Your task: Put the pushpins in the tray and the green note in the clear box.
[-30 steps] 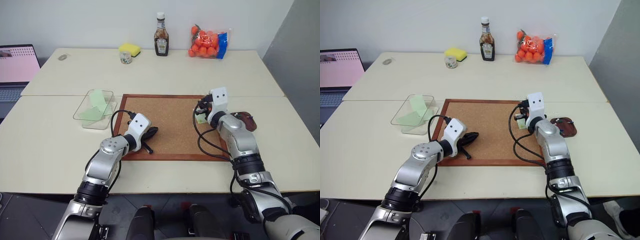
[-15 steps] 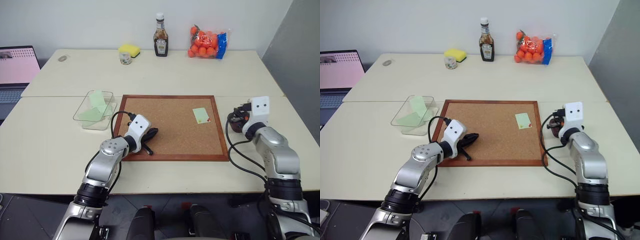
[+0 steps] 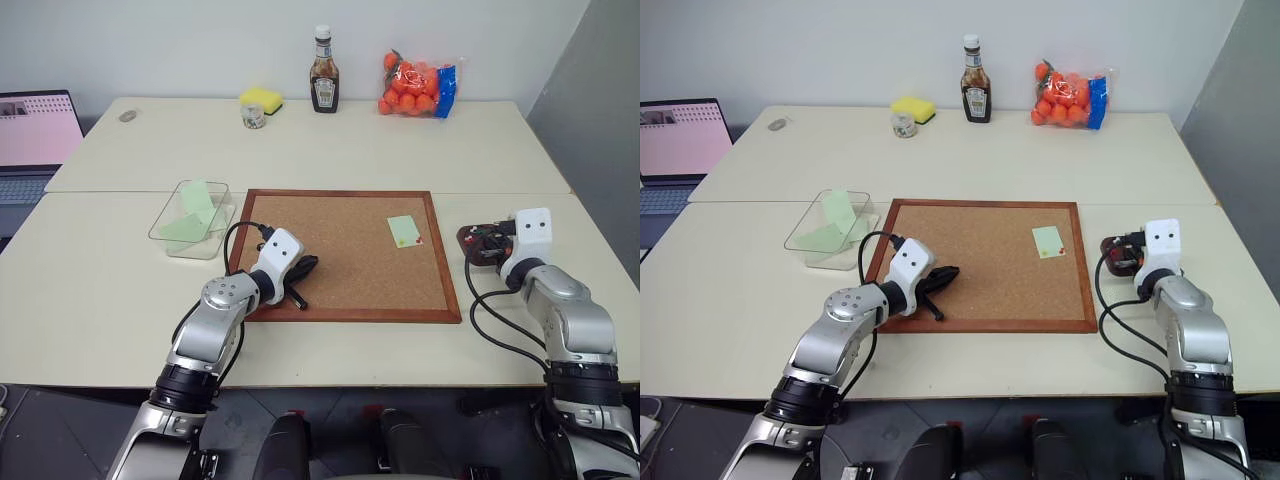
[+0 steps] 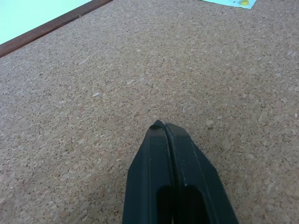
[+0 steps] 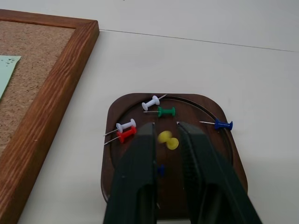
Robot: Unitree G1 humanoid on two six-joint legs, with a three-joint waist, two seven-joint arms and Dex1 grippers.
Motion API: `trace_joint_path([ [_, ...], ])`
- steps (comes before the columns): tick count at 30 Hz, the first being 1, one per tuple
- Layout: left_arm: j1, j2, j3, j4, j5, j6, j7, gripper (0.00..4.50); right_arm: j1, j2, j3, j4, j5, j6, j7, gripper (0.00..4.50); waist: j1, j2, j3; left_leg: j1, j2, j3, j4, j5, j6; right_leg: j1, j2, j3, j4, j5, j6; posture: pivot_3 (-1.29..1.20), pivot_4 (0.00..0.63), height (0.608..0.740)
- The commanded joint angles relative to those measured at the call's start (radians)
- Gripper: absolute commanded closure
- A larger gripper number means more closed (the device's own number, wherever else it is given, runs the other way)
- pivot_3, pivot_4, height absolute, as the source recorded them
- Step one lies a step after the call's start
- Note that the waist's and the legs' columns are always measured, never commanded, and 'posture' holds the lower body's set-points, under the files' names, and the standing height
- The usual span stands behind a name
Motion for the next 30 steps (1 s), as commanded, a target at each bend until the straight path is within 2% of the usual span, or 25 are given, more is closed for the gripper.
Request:
trace_joint_path([
  [1, 0.016, -0.004, -0.044, 0.025, 0.009, 0.016, -0.025, 4.50, -0.022, -0.020, -0.024, -0.016, 0.000, -0.010, -0.003, 2.68, 0.000, 0.000, 0.000, 0.000, 0.000, 0.000, 0.000, 0.000, 0.000, 0.000, 0.000, 0.000, 0.000, 0.000, 0.000, 0.00, 0.150, 0.740],
  [4, 0.015, -0.005, -0.044, 0.028, 0.011, 0.015, -0.026, 4.50, -0.018, -0.020, -0.028, -0.029, 0.002, -0.011, -0.006, 2.03, 0.000, 0.000, 0.000, 0.000, 0.000, 0.000, 0.000, 0.000, 0.000, 0.000, 0.000, 0.000, 0.000, 0.000, 0.000, 0.00, 0.150, 0.740],
  [9, 0.011, -0.005, -0.044, 0.032, 0.014, 0.011, -0.029, 4.50, -0.004, -0.019, -0.013, -0.108, 0.018, -0.027, 0.022, 2.03, 0.001, 0.000, 0.000, 0.000, 0.000, 0.000, 0.000, 0.000, 0.000, 0.000, 0.000, 0.000, 0.000, 0.000, 0.000, 0.00, 0.150, 0.740],
  [16, 0.010, -0.002, -0.045, 0.034, 0.015, 0.007, -0.033, 4.50, 0.016, 0.036, 0.097, -0.237, 0.014, -0.088, 0.073, 2.03, 0.000, 0.000, 0.000, 0.000, 0.000, 0.000, 0.000, 0.000, 0.000, 0.000, 0.000, 0.000, 0.000, 0.000, 0.000, 0.00, 0.150, 0.740],
  [23, 0.009, 0.004, -0.044, 0.033, 0.017, 0.008, -0.037, 4.50, 0.006, 0.158, 0.192, -0.134, -0.038, -0.121, 0.010, 2.03, 0.001, 0.000, 0.000, 0.000, 0.000, -0.001, 0.000, 0.000, 0.000, 0.000, 0.000, 0.000, -0.001, 0.000, 0.000, 0.00, 0.150, 0.740],
  [30, 0.004, 0.007, -0.046, 0.035, 0.017, 0.008, -0.041, 4.50, -0.037, 0.206, 0.215, -0.032, -0.069, -0.166, -0.011, 2.03, 0.001, 0.000, 0.000, 0.000, 0.000, -0.001, 0.000, 0.000, 0.000, 0.000, 0.000, 0.000, -0.001, 0.000, 0.000, 0.00, 0.150, 0.740],
])
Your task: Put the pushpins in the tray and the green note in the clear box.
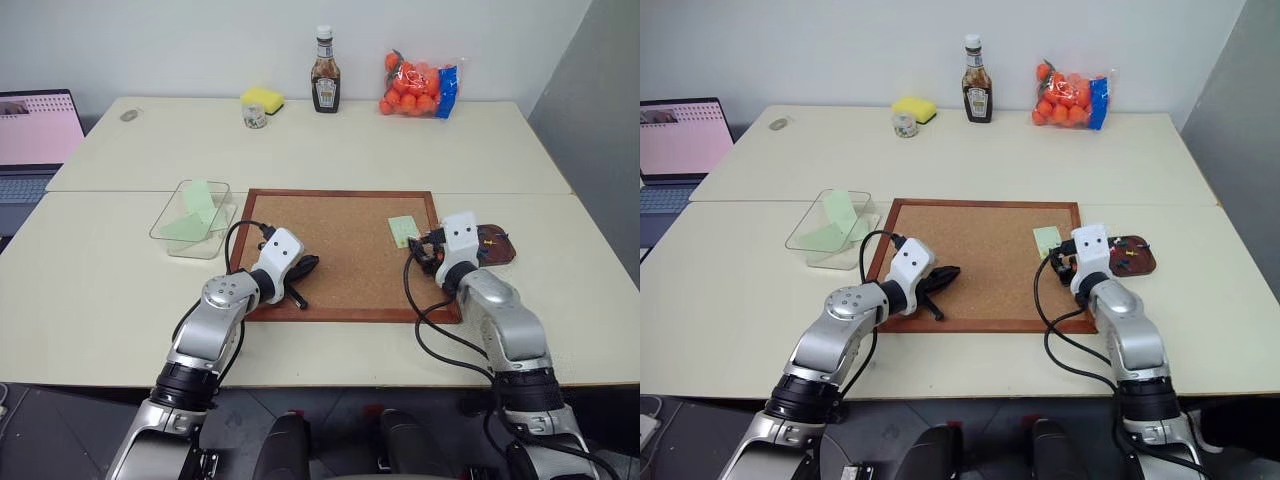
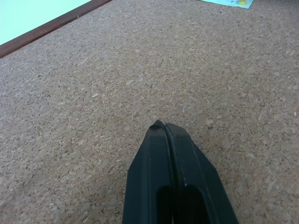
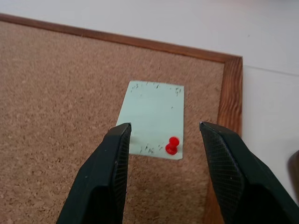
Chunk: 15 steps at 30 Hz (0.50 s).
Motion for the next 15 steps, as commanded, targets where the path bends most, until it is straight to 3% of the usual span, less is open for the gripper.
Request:
trace_joint_path([
  [1, 0.013, 0.004, -0.043, 0.021, 0.013, 0.020, -0.028, 4.50, -0.046, 0.008, -0.002, 0.024, -0.022, -0.051, -0.017, 2.03, 0.000, 0.000, 0.000, 0.000, 0.000, 0.000, 0.000, 0.000, 0.000, 0.000, 0.000, 0.000, 0.000, 0.000, 0.000, 0.00, 0.150, 0.740],
  [15, 0.023, 0.008, -0.040, 0.008, 0.012, 0.023, -0.025, 4.50, -0.061, 0.026, -0.035, 0.087, -0.026, -0.070, -0.046, 2.03, 0.000, 0.000, 0.000, 0.000, 0.000, 0.000, 0.000, 0.000, 0.000, 0.000, 0.000, 0.000, 0.000, 0.000, 0.000, 0.00, 0.150, 0.740],
])
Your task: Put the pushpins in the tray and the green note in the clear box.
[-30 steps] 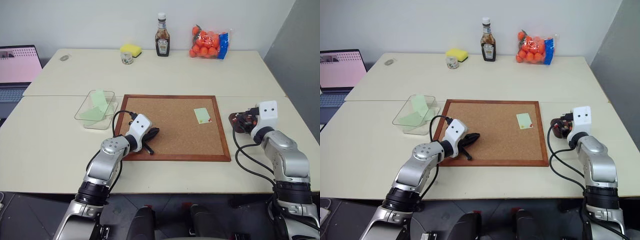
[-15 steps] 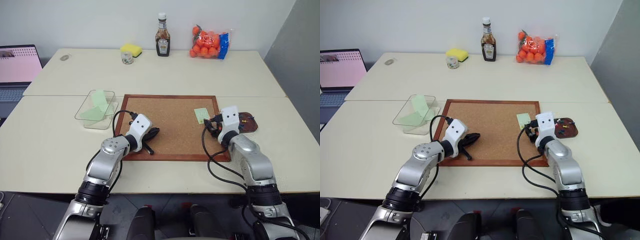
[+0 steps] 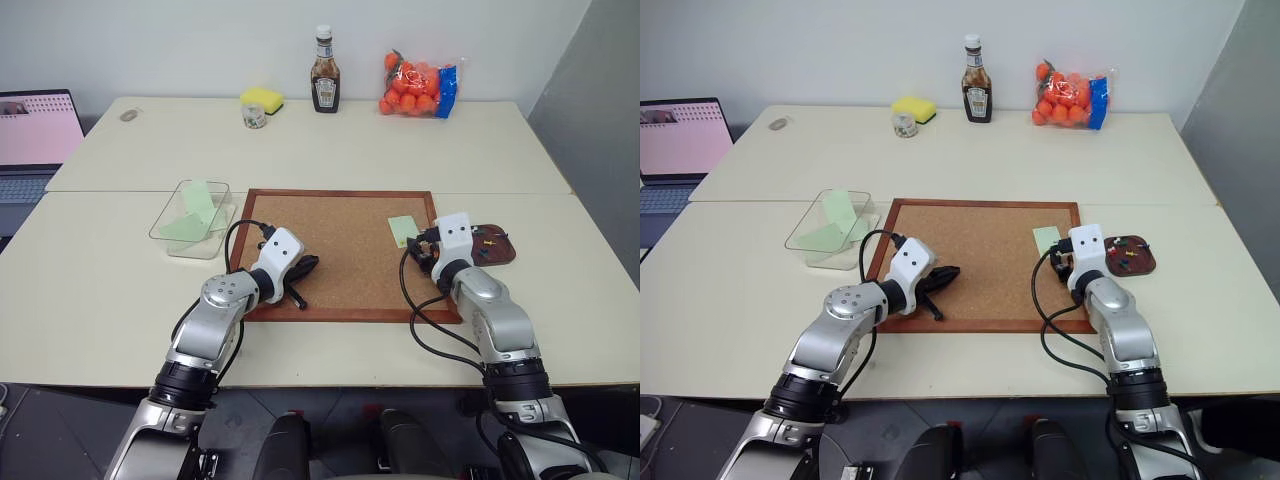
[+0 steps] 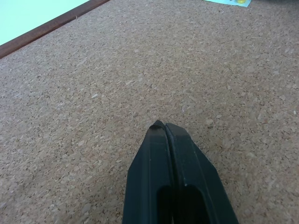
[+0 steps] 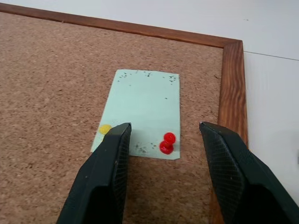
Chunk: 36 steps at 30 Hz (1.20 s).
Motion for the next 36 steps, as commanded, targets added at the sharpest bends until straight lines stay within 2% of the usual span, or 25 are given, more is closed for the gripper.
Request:
trace_joint_path([
  [1, 0.027, 0.003, -0.038, 0.006, 0.012, 0.023, -0.019, 4.50, -0.021, 0.011, -0.030, -0.004, 0.005, -0.033, -0.018, 2.03, 0.000, 0.000, 0.000, 0.000, 0.000, 0.000, 0.000, 0.000, 0.000, 0.000, 0.000, 0.000, 0.000, 0.000, 0.000, 0.00, 0.150, 0.740],
  [7, 0.029, 0.005, -0.038, 0.005, 0.011, 0.023, -0.020, 4.50, -0.020, 0.017, -0.044, -0.002, 0.015, -0.021, -0.020, 2.03, 0.000, 0.000, 0.000, 0.000, 0.000, 0.000, 0.000, 0.000, 0.000, 0.000, 0.000, 0.000, 0.000, 0.000, 0.000, 0.00, 0.150, 0.740],
  [20, 0.030, 0.005, -0.038, 0.004, 0.010, 0.027, -0.021, 4.50, -0.020, 0.025, -0.039, -0.012, 0.017, -0.019, -0.007, 4.43, -0.001, 0.000, 0.000, 0.000, 0.000, 0.000, 0.000, 0.000, 0.000, 0.000, 0.000, 0.000, 0.000, 0.000, 0.000, 0.00, 0.150, 0.740],
  [36, 0.036, 0.007, -0.040, 0.000, 0.012, 0.027, -0.023, 4.50, 0.013, 0.041, -0.088, -0.138, 0.061, -0.052, -0.026, 4.43, 0.000, 0.000, 0.000, 0.000, 0.000, 0.000, 0.000, 0.000, 0.000, 0.000, 0.000, 0.000, 0.000, 0.000, 0.000, 0.00, 0.150, 0.740],
])
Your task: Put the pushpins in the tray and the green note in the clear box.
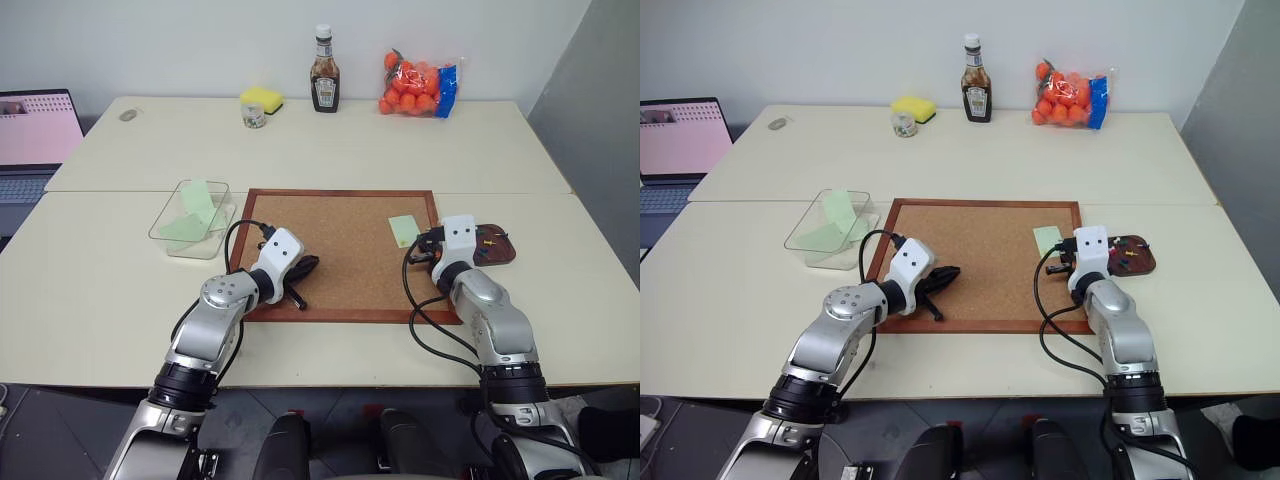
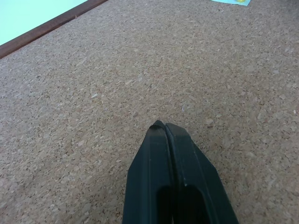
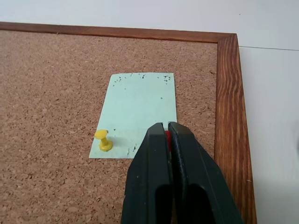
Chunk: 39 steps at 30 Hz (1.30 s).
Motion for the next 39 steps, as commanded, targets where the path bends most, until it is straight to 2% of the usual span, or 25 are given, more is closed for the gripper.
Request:
trace_joint_path([
  [1, 0.029, 0.005, -0.040, 0.014, 0.013, 0.027, -0.019, 4.50, -0.013, -0.002, -0.045, -0.113, 0.025, -0.041, -0.011, 4.43, 0.000, 0.000, 0.000, 0.000, 0.000, 0.000, 0.000, 0.000, 0.000, 0.000, 0.000, 0.000, 0.000, 0.000, 0.000, 0.00, 0.150, 0.740],
  [17, 0.024, 0.002, -0.044, 0.021, 0.015, 0.028, -0.019, 4.50, -0.021, -0.001, -0.073, -0.182, 0.068, -0.002, -0.007, 4.43, -0.001, 0.000, 0.000, 0.000, 0.000, 0.000, 0.000, 0.000, 0.000, 0.000, 0.000, 0.000, 0.000, 0.000, 0.000, 0.00, 0.150, 0.740],
  [28, 0.021, 0.000, -0.045, 0.027, 0.016, 0.026, -0.016, 4.50, 0.053, -0.160, -0.174, -0.183, 0.036, 0.041, -0.012, 4.43, 0.000, 0.000, 0.000, 0.000, 0.000, 0.000, 0.000, 0.000, 0.000, 0.001, 0.000, 0.000, 0.000, 0.000, 0.000, 0.00, 0.150, 0.740],
  [37, 0.009, -0.006, -0.049, 0.041, 0.017, 0.019, -0.017, 4.50, 0.031, -0.200, -0.179, -0.055, 0.011, 0.026, -0.018, 4.43, 0.000, 0.001, -0.001, 0.001, 0.000, 0.001, 0.000, 0.000, 0.000, 0.001, 0.000, 0.000, 0.000, 0.000, 0.001, 0.00, 0.150, 0.740],
  [39, 0.010, -0.007, -0.049, 0.039, 0.017, 0.020, -0.017, 4.50, 0.023, -0.203, -0.178, -0.024, 0.004, 0.011, -0.019, 3.98, 0.000, 0.001, -0.001, 0.001, 0.000, 0.001, 0.000, 0.000, 0.000, 0.001, 0.000, 0.000, 0.000, 0.000, 0.001, 0.00, 0.150, 0.740],
])
